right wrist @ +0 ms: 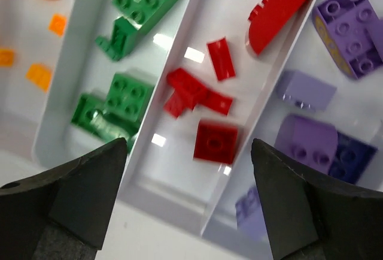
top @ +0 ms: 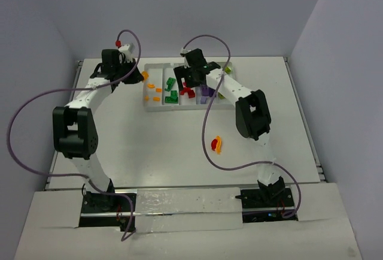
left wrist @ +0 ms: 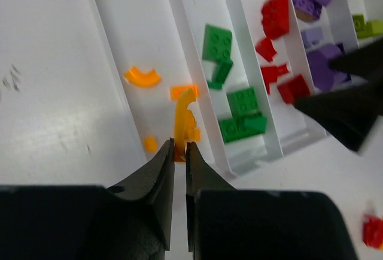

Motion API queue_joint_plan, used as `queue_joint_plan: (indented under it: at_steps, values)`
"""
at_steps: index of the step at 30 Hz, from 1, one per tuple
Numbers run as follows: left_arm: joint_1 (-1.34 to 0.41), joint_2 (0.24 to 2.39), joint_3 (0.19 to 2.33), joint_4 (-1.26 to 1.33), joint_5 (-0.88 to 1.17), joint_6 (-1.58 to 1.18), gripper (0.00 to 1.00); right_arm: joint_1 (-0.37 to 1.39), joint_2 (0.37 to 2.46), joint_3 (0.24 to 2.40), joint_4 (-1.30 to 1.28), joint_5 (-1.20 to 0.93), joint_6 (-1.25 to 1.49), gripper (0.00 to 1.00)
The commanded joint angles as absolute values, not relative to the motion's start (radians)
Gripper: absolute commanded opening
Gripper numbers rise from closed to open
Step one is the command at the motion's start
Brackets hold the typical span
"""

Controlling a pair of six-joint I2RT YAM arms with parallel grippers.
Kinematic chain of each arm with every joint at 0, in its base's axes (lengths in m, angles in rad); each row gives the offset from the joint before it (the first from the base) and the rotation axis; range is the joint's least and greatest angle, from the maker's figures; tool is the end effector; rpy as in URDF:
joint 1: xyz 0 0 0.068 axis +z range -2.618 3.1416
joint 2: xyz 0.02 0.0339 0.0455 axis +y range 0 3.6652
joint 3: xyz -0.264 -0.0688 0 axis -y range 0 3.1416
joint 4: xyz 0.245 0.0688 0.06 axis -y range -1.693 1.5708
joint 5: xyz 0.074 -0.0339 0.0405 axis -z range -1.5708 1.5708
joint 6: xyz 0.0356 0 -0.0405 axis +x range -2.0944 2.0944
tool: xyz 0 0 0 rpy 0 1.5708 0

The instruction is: Sort the legos into containers by color

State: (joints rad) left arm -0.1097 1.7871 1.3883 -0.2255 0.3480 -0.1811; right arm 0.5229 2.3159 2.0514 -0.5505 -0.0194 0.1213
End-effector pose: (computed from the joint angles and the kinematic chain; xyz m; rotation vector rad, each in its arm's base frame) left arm 0.4091 -0.0573 0.2687 0.1191 2.2011 -0.5447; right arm 0.4557 0.2634 0.2217 -0.4899 2.3605 0.3251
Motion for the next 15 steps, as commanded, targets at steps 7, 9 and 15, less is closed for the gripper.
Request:
queue_joint_plan:
  at_steps: [7, 9, 15]
  values:
    - [-0.145, 2.042, 1.696, -0.206, 0.253, -0.135, 0.11, 0.46, 1.911, 1.766, -0.516, -0.107, 0.069, 1.0]
    - [-0.16, 2.07, 1.736, -0.21, 0.232, -0.129, 0.17, 0.449, 1.868, 1.717, -0.534, -0.116, 0.065, 1.0]
    - [-0.175, 2.184, 1.856, -0.259, 0.187, -0.143, 0.22, 0.437, 1.755, 1.536, -0.584, -0.13, 0.043, 1.0]
